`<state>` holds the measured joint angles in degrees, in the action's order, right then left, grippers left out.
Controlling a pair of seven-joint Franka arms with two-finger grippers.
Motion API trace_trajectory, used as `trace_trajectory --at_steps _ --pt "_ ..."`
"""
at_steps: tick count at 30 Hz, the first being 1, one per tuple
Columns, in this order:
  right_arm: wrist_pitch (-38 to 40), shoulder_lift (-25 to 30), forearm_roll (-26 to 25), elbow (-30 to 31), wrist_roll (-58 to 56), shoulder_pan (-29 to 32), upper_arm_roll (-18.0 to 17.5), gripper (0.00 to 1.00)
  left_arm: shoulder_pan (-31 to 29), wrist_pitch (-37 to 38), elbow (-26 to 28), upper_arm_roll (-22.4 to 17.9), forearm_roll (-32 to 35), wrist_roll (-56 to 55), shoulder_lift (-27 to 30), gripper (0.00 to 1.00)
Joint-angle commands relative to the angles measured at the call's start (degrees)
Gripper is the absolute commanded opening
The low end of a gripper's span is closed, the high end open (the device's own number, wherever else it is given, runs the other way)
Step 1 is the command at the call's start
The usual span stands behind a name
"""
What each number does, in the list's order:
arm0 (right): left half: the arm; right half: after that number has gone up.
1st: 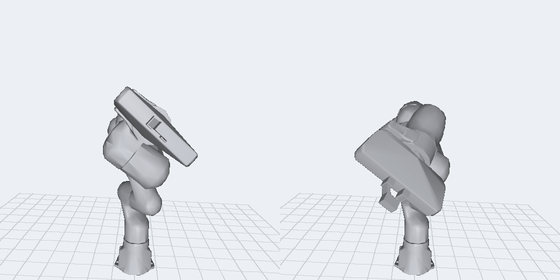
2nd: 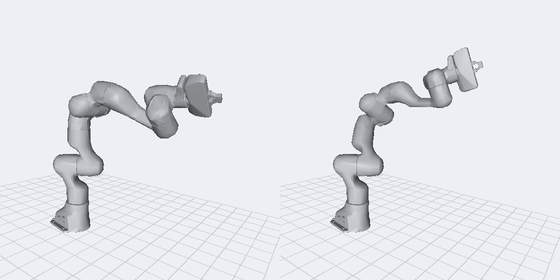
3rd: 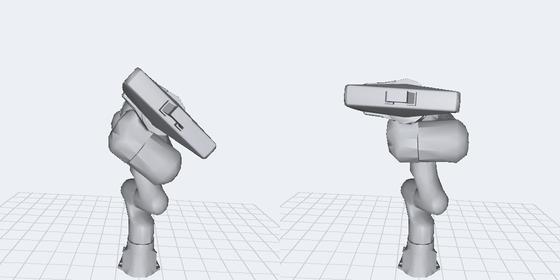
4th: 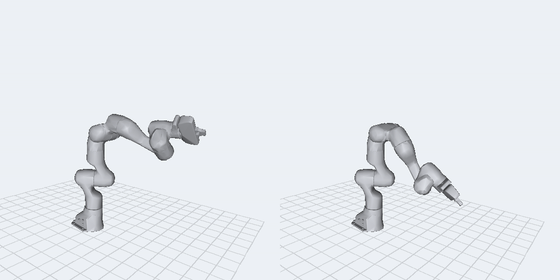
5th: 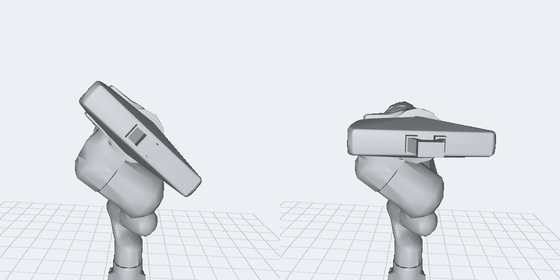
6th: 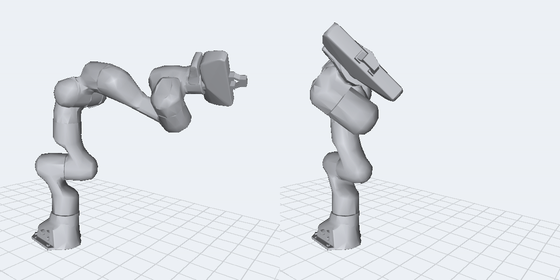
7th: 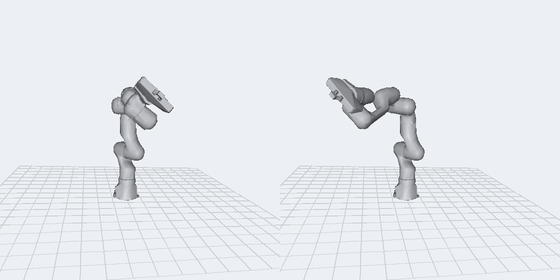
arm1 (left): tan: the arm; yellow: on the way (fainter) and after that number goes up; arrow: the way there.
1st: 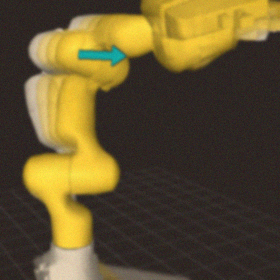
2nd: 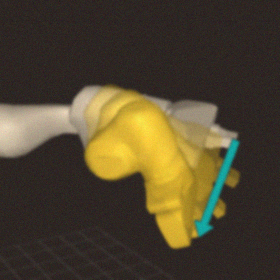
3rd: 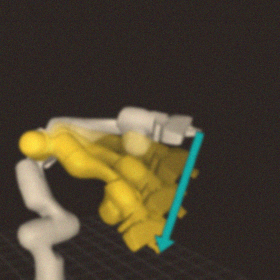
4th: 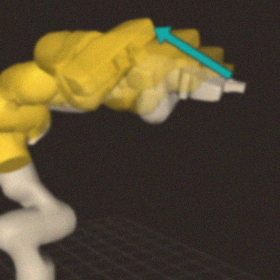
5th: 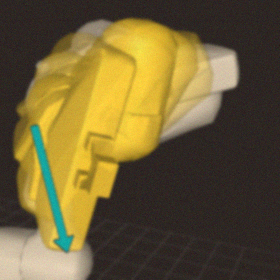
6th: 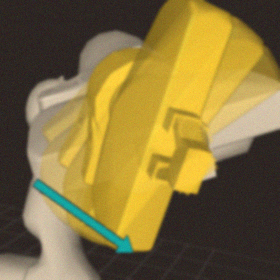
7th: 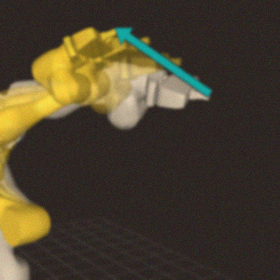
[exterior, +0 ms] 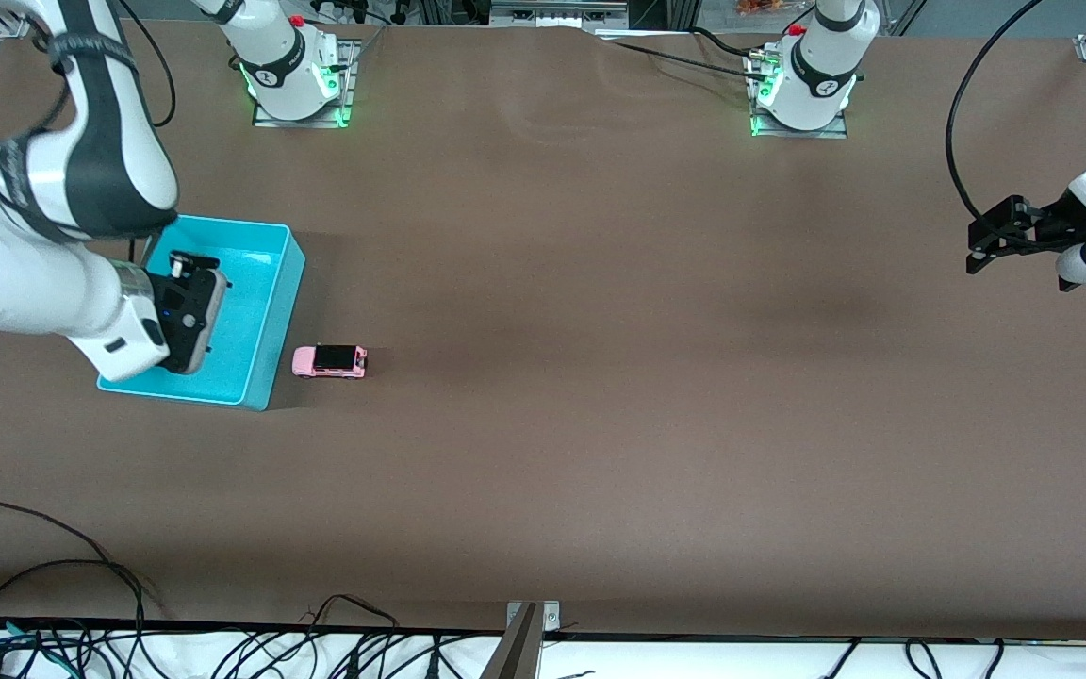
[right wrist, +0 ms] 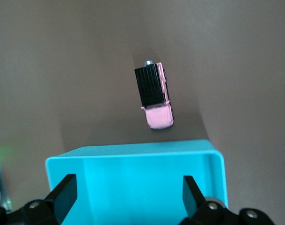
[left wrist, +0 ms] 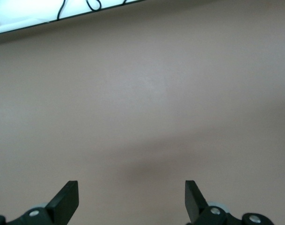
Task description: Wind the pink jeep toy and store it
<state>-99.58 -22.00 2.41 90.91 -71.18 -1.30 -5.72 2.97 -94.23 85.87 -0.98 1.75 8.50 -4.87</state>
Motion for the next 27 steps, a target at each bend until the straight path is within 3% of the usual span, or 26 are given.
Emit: trace_trajectory --at_steps 1,9,22,27 --pt "-4.2 -1.8 0.8 1.3 -4.7 -2.1 -0.3 1.0 -0.1 -3.7 6.5 -0.5 -1.0 -1.6 4.3 1.0" --pt "-14.1 -4.0 0.1 5.9 -6.2 -4.1 -0.3 1.0 -3.8 -3.7 6.3 4.0 -0.1 -2.0 4.1 1.0" --pt "-24.1 -5.5 -0.2 13.0 -9.3 -5.6 -0.2 1.0 -3.0 -3.6 6.4 4.0 -0.1 -2.0 4.2 1.0" --pt "-29.3 -5.4 -0.2 16.5 -9.3 -6.3 -0.2 1.0 -1.7 -3.5 6.3 2.0 -0.1 -1.6 4.3 1.0"
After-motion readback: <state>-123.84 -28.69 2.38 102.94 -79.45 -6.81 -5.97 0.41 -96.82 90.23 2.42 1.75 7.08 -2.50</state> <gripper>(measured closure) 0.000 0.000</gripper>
